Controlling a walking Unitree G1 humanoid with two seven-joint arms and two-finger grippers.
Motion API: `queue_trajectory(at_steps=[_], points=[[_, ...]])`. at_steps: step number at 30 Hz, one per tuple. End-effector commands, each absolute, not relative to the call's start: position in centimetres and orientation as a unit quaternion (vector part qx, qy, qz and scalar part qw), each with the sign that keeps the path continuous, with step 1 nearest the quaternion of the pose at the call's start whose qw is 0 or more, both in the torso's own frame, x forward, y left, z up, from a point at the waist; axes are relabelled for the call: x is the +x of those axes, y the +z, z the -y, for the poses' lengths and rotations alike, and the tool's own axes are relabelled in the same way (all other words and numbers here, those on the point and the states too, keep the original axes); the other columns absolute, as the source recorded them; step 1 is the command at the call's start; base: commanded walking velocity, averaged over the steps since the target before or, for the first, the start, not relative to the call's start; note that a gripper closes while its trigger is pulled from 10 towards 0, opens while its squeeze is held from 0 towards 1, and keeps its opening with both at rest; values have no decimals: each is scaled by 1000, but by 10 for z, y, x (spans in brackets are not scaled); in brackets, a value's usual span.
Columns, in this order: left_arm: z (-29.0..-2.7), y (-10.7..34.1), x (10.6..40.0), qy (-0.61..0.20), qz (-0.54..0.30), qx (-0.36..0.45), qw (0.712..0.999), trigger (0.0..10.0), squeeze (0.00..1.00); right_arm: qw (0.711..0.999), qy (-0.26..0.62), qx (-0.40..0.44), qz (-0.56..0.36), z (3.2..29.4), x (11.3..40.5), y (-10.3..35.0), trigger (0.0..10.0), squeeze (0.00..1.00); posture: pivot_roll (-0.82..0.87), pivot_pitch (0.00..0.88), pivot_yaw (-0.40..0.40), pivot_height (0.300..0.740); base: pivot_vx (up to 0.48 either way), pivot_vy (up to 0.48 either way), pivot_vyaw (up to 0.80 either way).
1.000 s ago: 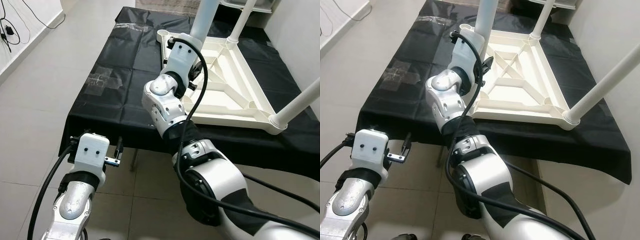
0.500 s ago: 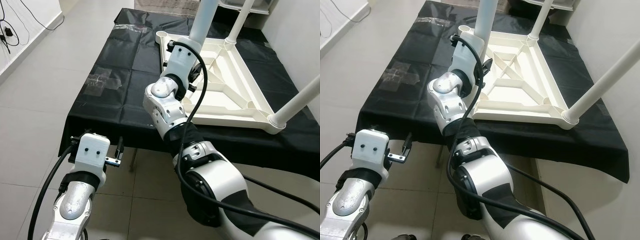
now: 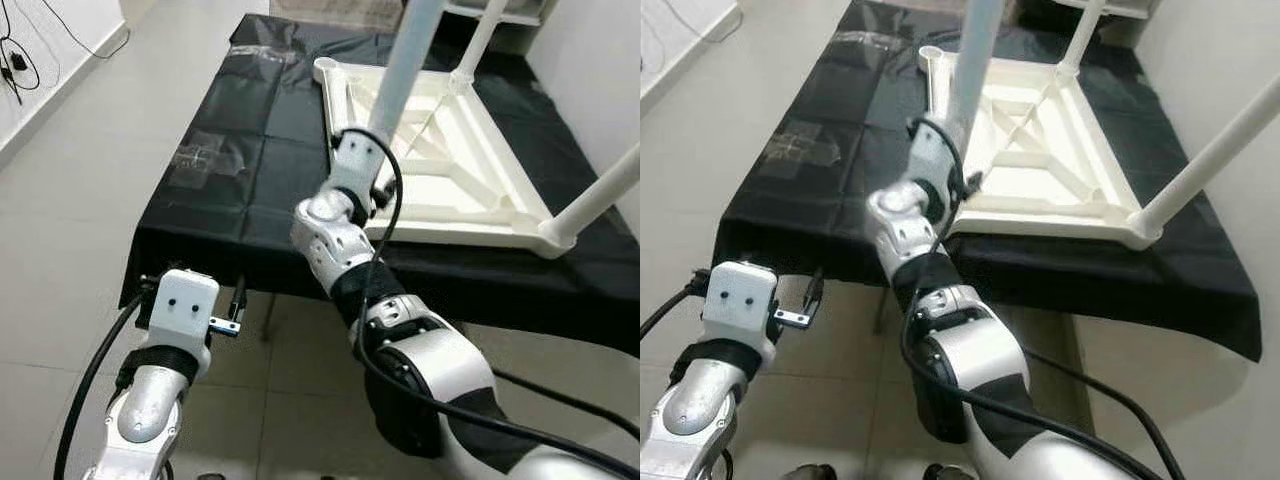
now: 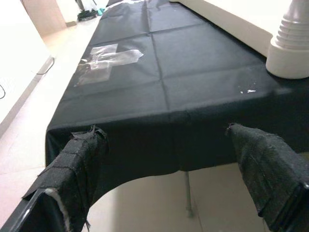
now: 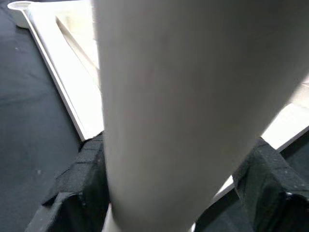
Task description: Building children table
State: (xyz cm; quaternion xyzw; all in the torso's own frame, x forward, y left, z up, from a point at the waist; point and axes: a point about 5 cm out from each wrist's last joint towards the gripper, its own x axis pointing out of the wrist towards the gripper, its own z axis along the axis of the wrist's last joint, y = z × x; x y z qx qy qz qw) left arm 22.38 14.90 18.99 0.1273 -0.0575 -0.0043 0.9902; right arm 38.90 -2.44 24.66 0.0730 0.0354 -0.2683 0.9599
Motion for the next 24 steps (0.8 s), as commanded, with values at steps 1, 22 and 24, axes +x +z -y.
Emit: queue_trajectory(at_steps=[1,22,24], points=[[-148,187,222,-8,51,130,990,10000,0,961,-255,82,-71,7,380,228,10000,0,119,210,-131,740,0,0,0],[-146,186,224,-8,52,127,990,10000,0,970,-212,104,-60,-6,376,233,10000,0,118,196,-130,740,0,0,0],[-147,186,225,-8,52,128,990,10000,0,971,-205,103,-64,-6,375,230,10000,0,118,197,-129,740,0,0,0]])
